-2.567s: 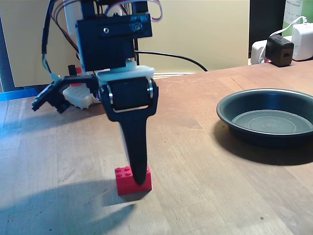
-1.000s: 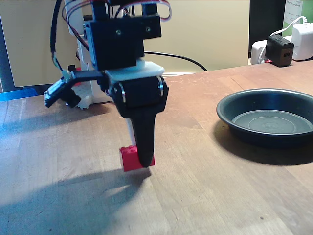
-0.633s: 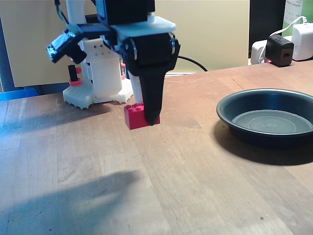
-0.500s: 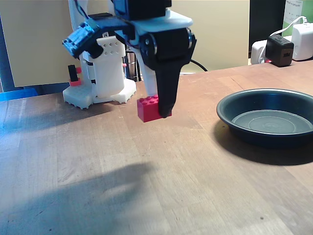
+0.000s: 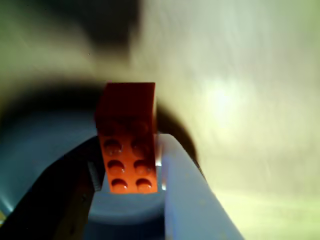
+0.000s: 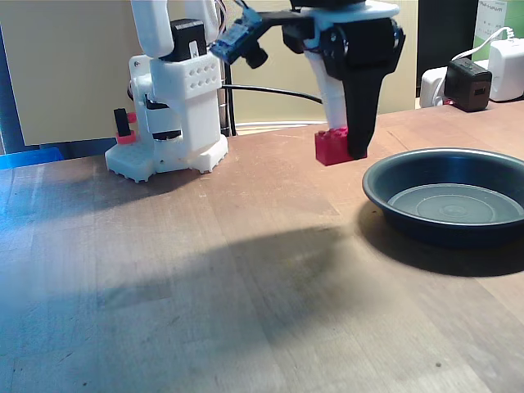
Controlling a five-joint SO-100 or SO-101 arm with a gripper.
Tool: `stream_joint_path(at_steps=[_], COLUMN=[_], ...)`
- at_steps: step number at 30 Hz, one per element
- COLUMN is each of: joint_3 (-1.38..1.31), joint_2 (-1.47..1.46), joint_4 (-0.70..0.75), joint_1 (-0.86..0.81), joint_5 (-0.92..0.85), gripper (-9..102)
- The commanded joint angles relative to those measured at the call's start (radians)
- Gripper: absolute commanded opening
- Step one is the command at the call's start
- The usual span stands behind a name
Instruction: Grasp a lego block and put it in the bin.
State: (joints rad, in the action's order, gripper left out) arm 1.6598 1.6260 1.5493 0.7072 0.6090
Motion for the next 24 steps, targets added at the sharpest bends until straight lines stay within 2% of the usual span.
stream_joint_path(at_steps=[1,6,15,24], joint_3=[-0.003,0.009,0.0,-0.005], joint_2=[0.035,0.032,-0.044,-0.132], joint_4=[-0.026,-0.155,-0.337,-0.419], joint_1=[0.081,0.179,0.19,0.147], joint_5=[0.118,0.353,0.581,0.604], gripper=[0,0,0,0])
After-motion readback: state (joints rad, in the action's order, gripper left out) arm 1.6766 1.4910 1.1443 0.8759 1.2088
